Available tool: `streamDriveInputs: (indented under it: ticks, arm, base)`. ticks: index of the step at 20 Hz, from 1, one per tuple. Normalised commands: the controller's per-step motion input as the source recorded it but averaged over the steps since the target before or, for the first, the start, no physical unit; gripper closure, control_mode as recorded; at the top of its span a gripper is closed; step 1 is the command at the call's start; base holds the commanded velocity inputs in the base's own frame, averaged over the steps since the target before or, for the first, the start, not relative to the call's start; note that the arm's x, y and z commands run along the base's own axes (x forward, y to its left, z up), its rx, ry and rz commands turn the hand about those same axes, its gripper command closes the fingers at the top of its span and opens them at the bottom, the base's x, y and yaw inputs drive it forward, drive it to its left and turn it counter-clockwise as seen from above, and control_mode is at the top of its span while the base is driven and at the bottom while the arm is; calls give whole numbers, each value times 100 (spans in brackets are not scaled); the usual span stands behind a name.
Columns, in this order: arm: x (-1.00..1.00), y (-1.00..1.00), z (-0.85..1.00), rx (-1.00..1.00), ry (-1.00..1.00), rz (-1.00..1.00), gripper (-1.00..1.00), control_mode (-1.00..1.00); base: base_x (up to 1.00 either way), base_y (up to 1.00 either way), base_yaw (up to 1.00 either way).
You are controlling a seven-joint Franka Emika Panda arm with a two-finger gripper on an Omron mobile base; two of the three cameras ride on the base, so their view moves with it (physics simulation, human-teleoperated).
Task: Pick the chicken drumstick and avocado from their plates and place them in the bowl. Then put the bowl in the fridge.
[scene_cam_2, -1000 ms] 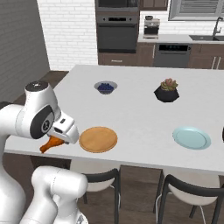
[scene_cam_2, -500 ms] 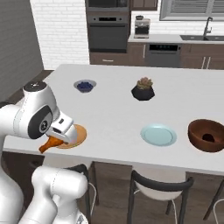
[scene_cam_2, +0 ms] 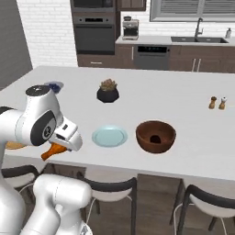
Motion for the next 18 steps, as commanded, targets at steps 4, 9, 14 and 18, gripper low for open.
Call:
streamDriveInputs:
  ticks: [4,9,14,18]
  arm:
    - [0,0,0,0,0,0,100,100]
    - [0,0,0,0,0,0,100,100]
    - [0,0,0,0,0,0,100,100]
    - [0,0,0,0,0,0,100,100]
  base:
    - [0,-100,1]
    - [1,-82,0]
    - [19,-28,0]
    - [46,0,1]
